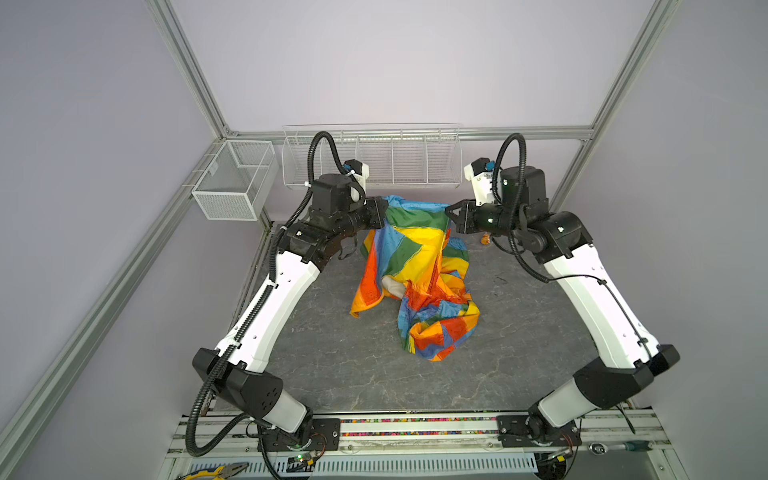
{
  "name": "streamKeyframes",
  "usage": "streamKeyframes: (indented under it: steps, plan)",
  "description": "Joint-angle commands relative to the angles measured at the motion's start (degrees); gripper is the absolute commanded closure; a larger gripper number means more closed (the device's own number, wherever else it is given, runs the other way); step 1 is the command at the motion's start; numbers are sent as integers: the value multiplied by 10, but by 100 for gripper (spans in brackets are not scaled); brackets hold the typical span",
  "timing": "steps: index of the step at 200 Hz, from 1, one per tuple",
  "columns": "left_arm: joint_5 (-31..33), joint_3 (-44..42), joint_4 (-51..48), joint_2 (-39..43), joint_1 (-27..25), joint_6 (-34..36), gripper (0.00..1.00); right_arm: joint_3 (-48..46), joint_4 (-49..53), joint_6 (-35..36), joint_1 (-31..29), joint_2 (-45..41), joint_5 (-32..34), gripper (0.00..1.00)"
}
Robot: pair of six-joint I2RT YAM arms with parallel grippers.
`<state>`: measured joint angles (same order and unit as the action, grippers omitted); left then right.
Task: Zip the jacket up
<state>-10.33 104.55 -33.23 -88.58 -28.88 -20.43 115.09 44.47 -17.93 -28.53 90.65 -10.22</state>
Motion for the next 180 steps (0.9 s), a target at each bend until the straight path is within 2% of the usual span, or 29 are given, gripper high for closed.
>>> streamKeyframes:
  steps: [1, 30, 68, 127, 149, 156, 162, 172, 180]
  plan:
    - [-1, 42, -27, 18, 2, 21, 100, 18, 4, 22, 11, -21, -21, 93]
    - [2, 43, -36, 23, 2, 22, 100, 18, 5, 16, 31, -14, -38, 94]
    - [18, -3, -30, 5, 2, 17, 100, -10, 13, 9, 42, 27, -49, 93]
    - [114, -31, -47, -96, 26, -36, 100, -26, 85, -8, 50, 148, 86, 93]
    - [116, -35, -53, -134, 57, -72, 100, -27, 96, -16, 63, 177, 94, 85]
    - [119, -37, -53, -143, 63, -77, 100, -28, 99, -18, 68, 183, 92, 80]
    - [125, -39, -54, -149, 66, -78, 88, -30, 99, -18, 71, 185, 90, 73]
    - [135, -38, -64, -154, 70, -78, 58, -37, 99, -18, 75, 181, 89, 60]
    - [147, -37, -74, -155, 73, -81, 44, -48, 98, -16, 78, 174, 90, 49]
